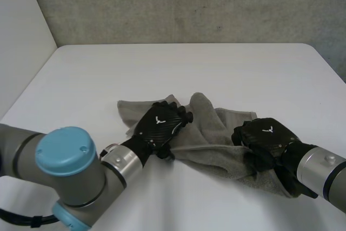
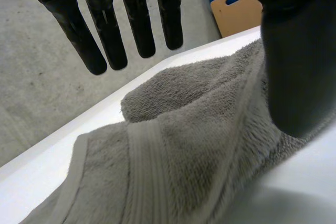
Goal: Fold the towel.
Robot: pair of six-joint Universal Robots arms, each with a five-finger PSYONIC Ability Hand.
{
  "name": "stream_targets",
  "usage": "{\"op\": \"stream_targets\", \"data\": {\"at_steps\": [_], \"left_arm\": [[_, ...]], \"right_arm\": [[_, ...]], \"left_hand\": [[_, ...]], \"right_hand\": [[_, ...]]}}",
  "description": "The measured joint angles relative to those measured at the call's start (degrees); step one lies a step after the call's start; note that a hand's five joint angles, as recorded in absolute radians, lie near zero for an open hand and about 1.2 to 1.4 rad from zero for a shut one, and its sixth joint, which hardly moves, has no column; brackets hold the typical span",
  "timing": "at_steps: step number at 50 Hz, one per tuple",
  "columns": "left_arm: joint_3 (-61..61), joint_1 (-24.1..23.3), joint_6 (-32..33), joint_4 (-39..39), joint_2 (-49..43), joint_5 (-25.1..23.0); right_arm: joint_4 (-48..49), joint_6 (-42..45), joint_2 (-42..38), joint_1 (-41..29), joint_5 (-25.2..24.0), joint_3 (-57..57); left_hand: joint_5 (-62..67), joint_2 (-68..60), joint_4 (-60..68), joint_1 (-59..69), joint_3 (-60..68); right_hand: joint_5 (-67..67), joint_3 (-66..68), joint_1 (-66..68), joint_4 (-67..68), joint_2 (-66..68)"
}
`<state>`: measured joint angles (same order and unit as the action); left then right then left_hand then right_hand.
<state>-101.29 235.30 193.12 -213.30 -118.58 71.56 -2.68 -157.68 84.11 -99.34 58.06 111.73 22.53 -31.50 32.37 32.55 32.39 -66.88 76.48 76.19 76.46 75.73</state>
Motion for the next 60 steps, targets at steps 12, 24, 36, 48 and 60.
{"op": "stream_targets", "data": {"at_steps": [12, 24, 36, 48, 60], "left_arm": [[5.6, -0.9, -1.5, 1.7, -6.4, -0.2], [4.9, 0.7, -4.4, 5.9, -4.5, -0.2], [4.4, 6.7, -4.3, 9.7, 3.9, 2.0], [3.1, 8.4, -4.1, 10.0, 5.0, 2.5], [3.7, 9.9, -4.3, 10.9, 5.1, 2.6]], "right_arm": [[0.7, -0.7, 3.3, 0.3, -1.9, 1.2], [-3.2, -1.5, 7.1, 0.3, -1.0, -2.0], [-18.9, 5.6, 10.7, 0.4, -1.1, -10.1], [-32.7, 13.4, 11.5, 1.3, -1.5, -14.4], [-29.5, 16.8, 11.5, -0.1, -2.7, -6.3]], "left_hand": [[45.0, -45.9, 45.3, 44.9, 45.8], [45.6, -46.0, 45.3, 44.9, 46.3], [45.6, -46.0, 45.3, 44.9, 46.4], [45.6, -46.0, 45.3, 44.9, 46.4], [45.6, -46.0, 45.3, 44.9, 46.4]], "right_hand": [[17.9, -16.6, -18.0, -16.9, -18.3], [63.0, -62.2, -62.2, -61.5, -61.4], [63.0, -62.3, -62.7, -61.7, -61.4], [63.0, -62.3, -63.0, -61.7, -61.4], [63.0, -62.3, -63.0, -61.7, -61.4]]}}
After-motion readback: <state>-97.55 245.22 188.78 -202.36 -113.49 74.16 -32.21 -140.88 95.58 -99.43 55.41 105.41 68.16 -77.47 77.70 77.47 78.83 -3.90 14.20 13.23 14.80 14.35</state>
